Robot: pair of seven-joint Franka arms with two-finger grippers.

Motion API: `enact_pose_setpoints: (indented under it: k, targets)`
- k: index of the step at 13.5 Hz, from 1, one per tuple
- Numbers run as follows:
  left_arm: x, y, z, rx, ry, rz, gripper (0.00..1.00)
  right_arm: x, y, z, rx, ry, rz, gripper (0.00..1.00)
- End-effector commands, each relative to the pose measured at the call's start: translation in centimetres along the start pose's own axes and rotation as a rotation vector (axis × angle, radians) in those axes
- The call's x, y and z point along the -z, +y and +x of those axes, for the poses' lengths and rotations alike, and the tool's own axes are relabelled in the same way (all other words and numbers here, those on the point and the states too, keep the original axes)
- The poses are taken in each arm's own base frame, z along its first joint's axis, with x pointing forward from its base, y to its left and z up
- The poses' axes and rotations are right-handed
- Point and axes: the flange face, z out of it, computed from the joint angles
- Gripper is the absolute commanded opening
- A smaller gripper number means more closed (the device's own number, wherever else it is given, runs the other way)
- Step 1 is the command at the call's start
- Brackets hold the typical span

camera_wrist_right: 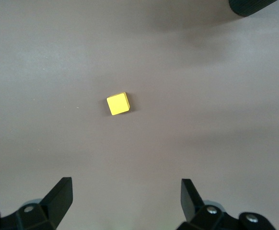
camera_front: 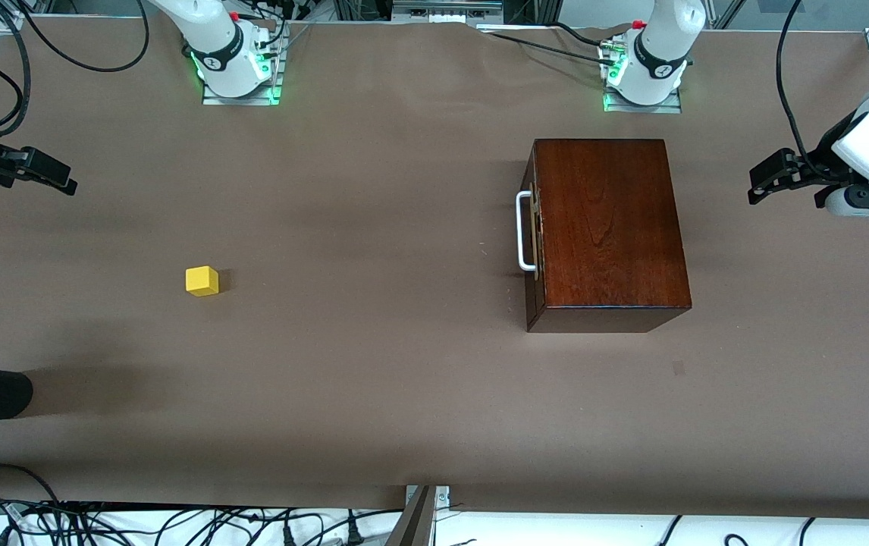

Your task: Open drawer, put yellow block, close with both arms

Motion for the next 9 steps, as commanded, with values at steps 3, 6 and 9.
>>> enact_pose_setpoints:
  k: [3, 6, 9]
  targets:
    - [0.85, 0.05, -0.76, -0.004, 0.015, -0.009, 1.0, 1.06, 0.14, 0.18, -0.004, 0.003, -0.01, 1.0]
    - [0.77, 0.0, -0.62, 0.002, 0.01, -0.01, 1.0, 1.06, 0.13, 0.18, -0.01, 0.003, -0.008, 1.0]
    - [0.77, 0.0, -0.62, 0.002, 0.01, -0.01, 1.0, 1.04, 0.13, 0.17, -0.008, 0.001, -0.008, 1.0]
